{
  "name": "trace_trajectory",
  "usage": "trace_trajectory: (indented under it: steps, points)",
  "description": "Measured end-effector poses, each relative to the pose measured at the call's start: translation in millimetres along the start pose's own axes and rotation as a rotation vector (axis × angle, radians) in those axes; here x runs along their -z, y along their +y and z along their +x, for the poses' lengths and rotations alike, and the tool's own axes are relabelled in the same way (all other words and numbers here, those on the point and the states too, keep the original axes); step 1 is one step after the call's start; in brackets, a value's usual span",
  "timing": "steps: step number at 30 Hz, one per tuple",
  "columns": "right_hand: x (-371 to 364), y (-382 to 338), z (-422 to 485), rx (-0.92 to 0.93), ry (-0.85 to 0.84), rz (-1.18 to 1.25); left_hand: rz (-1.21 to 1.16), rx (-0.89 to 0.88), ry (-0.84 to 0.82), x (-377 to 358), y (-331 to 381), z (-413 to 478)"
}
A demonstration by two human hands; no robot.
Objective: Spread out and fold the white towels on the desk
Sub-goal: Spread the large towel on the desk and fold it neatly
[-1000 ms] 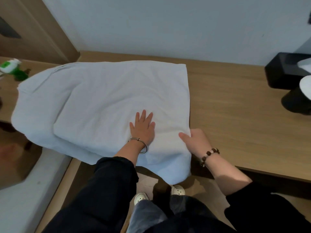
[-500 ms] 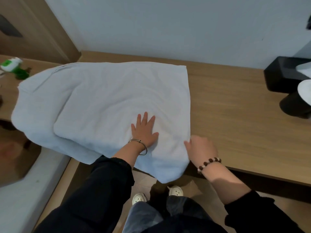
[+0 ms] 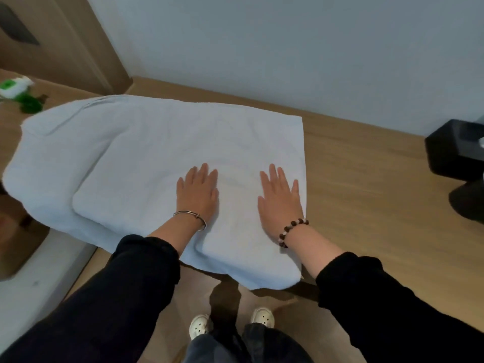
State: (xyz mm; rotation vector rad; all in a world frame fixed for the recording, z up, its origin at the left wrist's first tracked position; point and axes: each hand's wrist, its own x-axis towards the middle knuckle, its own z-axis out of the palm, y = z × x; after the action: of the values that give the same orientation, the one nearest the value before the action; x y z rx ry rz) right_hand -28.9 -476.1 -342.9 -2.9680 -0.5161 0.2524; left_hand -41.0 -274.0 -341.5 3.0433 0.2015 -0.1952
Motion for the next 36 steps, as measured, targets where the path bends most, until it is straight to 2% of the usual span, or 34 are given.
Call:
trace_trajectory:
  steps: [2, 3, 4, 7, 8, 9, 11, 13, 15, 21, 25, 26, 29, 30, 36]
  points:
    - [-3.9, 1.0, 15.5, 0.179, -0.087, -0.021, 0.032, 0.04, -0.044, -3.6, -8.6, 16.6]
    - [-5.0, 10.8, 23.5, 0.199, -0.115, -0.04, 0.058, 0.037, -0.067, -6.5, -11.1, 22.4]
    - [-5.3, 24.3, 32.4, 0.142, -0.111, -0.055, 0.084, 0.026, -0.079, -10.1, -12.5, 26.4]
    - [7.8, 63.4, 64.2, -0.305, -0.076, -0.03, 0.111, 0.011, -0.061, -19.6, -13.0, 32.7]
    - [13.4, 67.1, 77.2, -0.384, -0.062, -0.057, 0.11, 0.011, -0.053, -21.5, -13.0, 33.8]
    - [16.9, 62.8, 90.3, -0.381, -0.009, -0.107, 0.112, 0.009, -0.046, -22.9, -13.3, 34.6]
    - [19.3, 37.4, 115.2, -0.223, 0.095, -0.128, 0.119, 0.004, -0.038, -24.9, -14.5, 36.0]
    - [16.1, 11.1, 132.9, 0.013, 0.053, -0.066, 0.111, -0.003, -0.037, -26.5, -15.4, 37.8]
    - [10.4, 6.9, 147.1, 0.129, -0.041, -0.03, 0.098, -0.009, -0.037, -27.8, -16.0, 38.2]
    - [15.5, 56.3, 184.6, -0.159, 0.018, -0.006, 0.072, -0.027, -0.022, -29.7, -14.3, 42.2]
    - [20.1, 49.9, 188.1, -0.299, -0.018, -0.018, 0.061, -0.038, -0.023, -29.4, -11.2, 43.2]
    - [18.3, 41.0, 184.4, -0.279, -0.018, -0.023, 0.059, -0.039, -0.023, -29.3, -10.9, 43.6]
    - [0.5, 16.5, 152.4, -0.018, 0.007, -0.03, 0.065, -0.039, -0.025, -30.0, -11.1, 44.4]
    - [-3.2, 17.0, 141.4, 0.016, -0.001, -0.031, 0.067, -0.041, -0.029, -30.4, -10.7, 44.2]
    - [3.0, 65.1, 132.0, -0.155, 0.012, -0.031, 0.059, -0.052, -0.046, -29.6, 1.2, 44.2]
